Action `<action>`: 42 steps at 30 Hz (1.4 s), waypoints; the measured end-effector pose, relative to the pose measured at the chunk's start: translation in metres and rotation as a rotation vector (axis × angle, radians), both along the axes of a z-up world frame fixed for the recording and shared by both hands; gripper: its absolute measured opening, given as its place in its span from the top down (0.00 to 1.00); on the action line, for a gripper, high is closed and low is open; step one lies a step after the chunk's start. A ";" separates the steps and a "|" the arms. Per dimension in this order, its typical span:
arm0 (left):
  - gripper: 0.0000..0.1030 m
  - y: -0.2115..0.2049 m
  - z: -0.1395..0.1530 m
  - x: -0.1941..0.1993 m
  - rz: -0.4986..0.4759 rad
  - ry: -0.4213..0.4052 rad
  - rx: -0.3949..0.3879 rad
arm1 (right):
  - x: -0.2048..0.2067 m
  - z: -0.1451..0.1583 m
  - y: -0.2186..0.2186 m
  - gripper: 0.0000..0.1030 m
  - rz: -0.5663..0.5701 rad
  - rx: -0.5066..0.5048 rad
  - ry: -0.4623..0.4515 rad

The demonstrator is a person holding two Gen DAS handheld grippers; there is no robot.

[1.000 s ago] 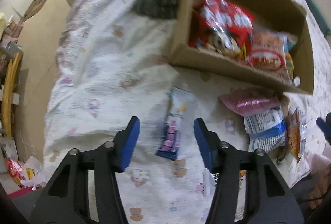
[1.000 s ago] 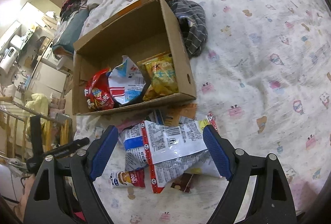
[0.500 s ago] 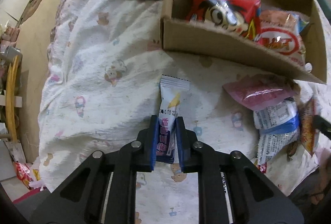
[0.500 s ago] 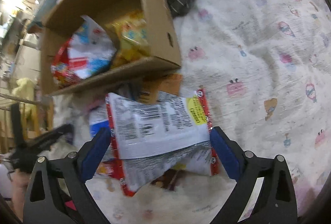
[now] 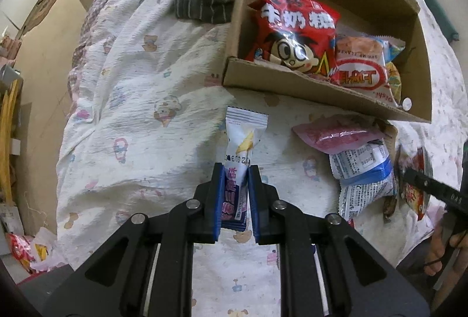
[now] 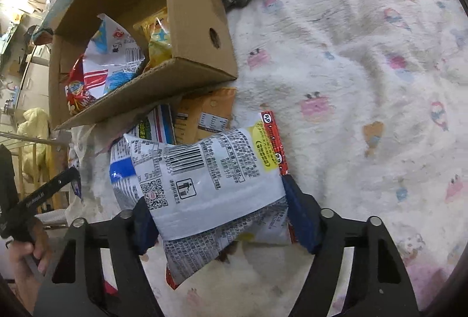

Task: Organize snacks
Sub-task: 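Carry the bar and chip bag over the box and open both tools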

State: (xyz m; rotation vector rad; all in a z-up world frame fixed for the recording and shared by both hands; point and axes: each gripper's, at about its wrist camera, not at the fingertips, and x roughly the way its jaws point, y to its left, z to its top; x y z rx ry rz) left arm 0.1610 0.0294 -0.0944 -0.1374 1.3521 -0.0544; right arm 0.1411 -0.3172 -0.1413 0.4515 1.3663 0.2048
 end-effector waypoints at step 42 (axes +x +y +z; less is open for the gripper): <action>0.88 -0.027 0.103 0.071 -0.044 -0.303 0.022 | 0.089 0.140 0.058 0.31 0.048 0.030 -0.439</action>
